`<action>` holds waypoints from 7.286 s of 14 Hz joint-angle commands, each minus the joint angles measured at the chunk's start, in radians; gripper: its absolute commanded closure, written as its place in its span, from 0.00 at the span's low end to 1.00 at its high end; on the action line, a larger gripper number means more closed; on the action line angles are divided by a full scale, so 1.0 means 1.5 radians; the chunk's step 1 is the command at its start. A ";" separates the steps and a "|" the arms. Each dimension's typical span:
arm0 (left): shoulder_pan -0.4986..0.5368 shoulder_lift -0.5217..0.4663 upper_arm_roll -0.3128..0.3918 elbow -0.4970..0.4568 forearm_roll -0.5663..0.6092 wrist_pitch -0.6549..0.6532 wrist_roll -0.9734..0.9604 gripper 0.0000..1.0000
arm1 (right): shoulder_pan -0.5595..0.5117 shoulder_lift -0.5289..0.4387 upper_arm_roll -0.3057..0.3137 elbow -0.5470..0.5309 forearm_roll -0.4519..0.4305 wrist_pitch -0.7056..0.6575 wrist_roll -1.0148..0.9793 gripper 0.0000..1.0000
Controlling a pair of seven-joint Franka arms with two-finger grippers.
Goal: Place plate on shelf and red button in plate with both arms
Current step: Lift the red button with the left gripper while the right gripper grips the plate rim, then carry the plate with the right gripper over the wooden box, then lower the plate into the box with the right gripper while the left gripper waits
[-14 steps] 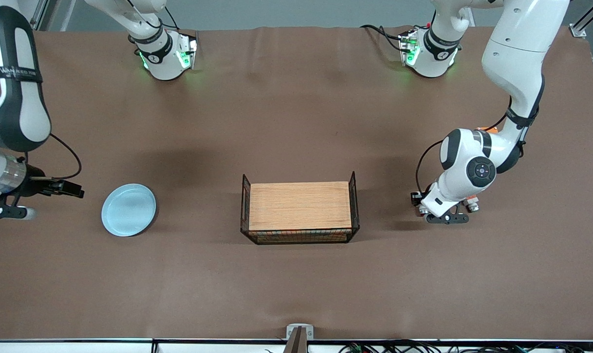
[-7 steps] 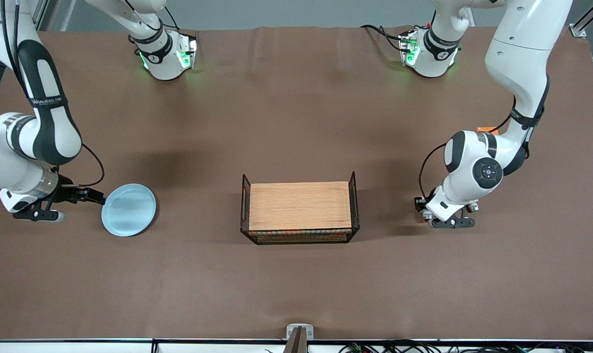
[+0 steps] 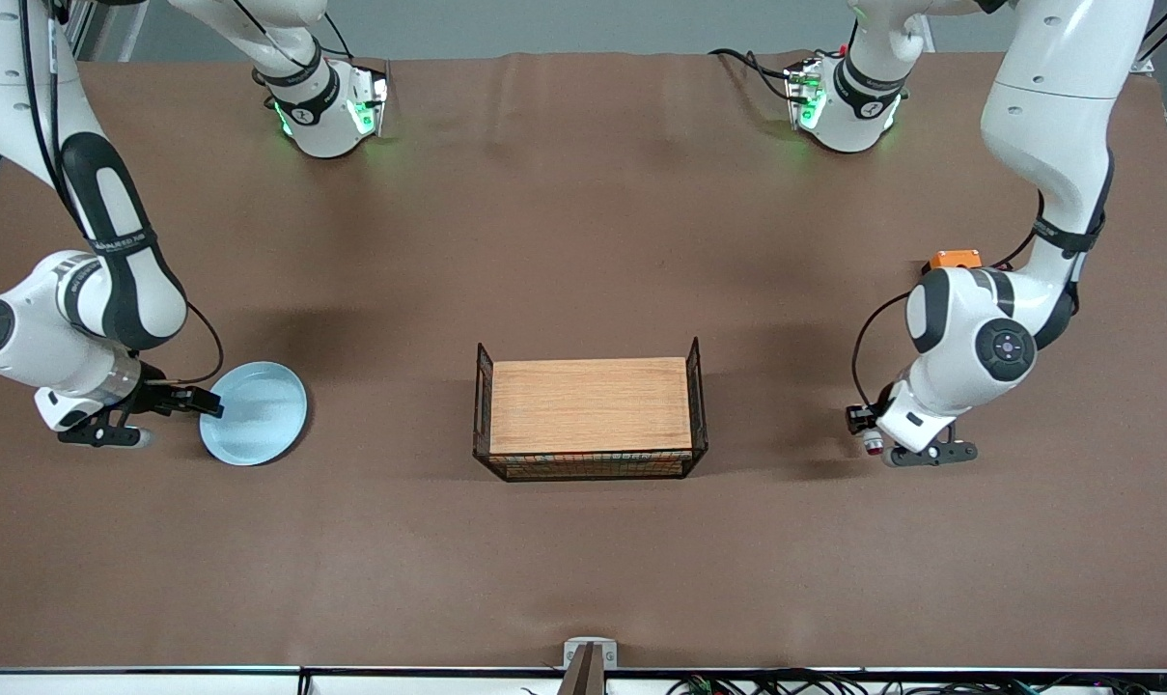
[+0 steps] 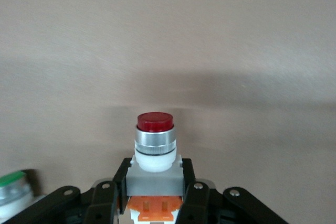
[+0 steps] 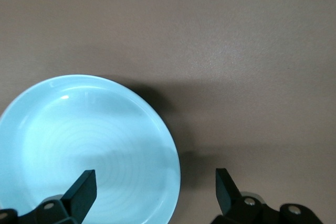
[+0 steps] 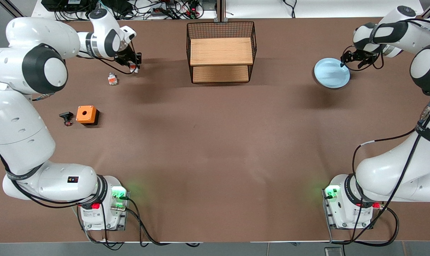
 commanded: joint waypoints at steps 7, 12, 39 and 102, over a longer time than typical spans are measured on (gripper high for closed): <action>0.042 -0.029 -0.005 0.014 -0.001 -0.004 0.051 0.59 | -0.014 0.040 0.006 0.015 0.011 0.015 -0.012 0.03; 0.039 -0.110 -0.008 0.020 -0.002 -0.081 0.043 0.61 | -0.014 0.046 0.006 0.014 0.012 0.009 -0.008 0.25; 0.037 -0.228 -0.086 0.225 -0.012 -0.447 -0.121 0.61 | 0.104 -0.205 0.012 0.267 0.007 -0.628 0.561 1.00; -0.186 -0.021 -0.189 0.400 0.089 -0.325 -1.325 0.61 | 0.675 0.089 0.020 0.434 -0.250 -0.281 1.903 0.00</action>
